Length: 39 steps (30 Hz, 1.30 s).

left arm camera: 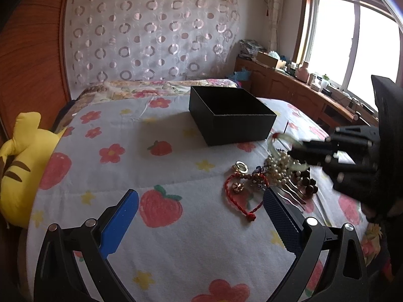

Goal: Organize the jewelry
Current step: 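Lift the jade bangle with the right tool while the left tool grasps the red string bracelet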

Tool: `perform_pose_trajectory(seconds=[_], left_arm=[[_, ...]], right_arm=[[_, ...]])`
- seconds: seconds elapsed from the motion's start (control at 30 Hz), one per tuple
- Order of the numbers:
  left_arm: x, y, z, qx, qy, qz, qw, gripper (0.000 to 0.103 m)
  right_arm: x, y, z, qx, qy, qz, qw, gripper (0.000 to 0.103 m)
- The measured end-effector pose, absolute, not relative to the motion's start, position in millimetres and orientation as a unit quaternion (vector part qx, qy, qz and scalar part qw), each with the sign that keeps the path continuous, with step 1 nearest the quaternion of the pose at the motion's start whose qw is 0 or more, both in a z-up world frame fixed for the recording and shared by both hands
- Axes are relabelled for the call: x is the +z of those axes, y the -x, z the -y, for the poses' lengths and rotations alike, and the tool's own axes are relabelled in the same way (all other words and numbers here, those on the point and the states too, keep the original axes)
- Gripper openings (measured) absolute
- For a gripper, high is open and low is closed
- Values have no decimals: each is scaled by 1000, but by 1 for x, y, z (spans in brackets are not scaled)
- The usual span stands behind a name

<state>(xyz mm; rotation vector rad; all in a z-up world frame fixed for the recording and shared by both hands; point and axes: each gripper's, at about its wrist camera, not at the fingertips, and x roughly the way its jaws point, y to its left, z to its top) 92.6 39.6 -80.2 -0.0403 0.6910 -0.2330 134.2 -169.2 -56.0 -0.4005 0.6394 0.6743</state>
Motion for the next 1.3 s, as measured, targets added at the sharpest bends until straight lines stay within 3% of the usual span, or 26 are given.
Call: perform_pose_trajectory(seconds=[0.23, 0.53, 1.0, 1.1, 1.17, 1.23, 1.3], left_arm=[[-85, -94, -32, -120, 10, -346, 931, 95], [-88, -94, -24, -126, 1, -353, 927, 95], [-94, -102, -10, -144, -8, -367, 919, 95], [-95, -104, -3, -163, -9, -376, 912, 77], [-98, -106, 3, -176, -10, -385, 906, 57], [-100, -107, 11, -185, -17, -391, 901, 43], [-101, -107, 19, -191, -27, -393, 899, 37]], right_arm=[[-45, -160, 207, 344, 70, -336, 874, 12], [-48, -172, 236, 339, 22, -350, 873, 12], [6, -145, 231, 356, 48, -290, 887, 12], [4, -145, 229, 351, 57, -292, 888, 12], [-1, -146, 229, 348, 59, -297, 887, 12], [-6, -146, 228, 345, 62, -301, 887, 12], [-9, -147, 228, 344, 62, -304, 886, 12]])
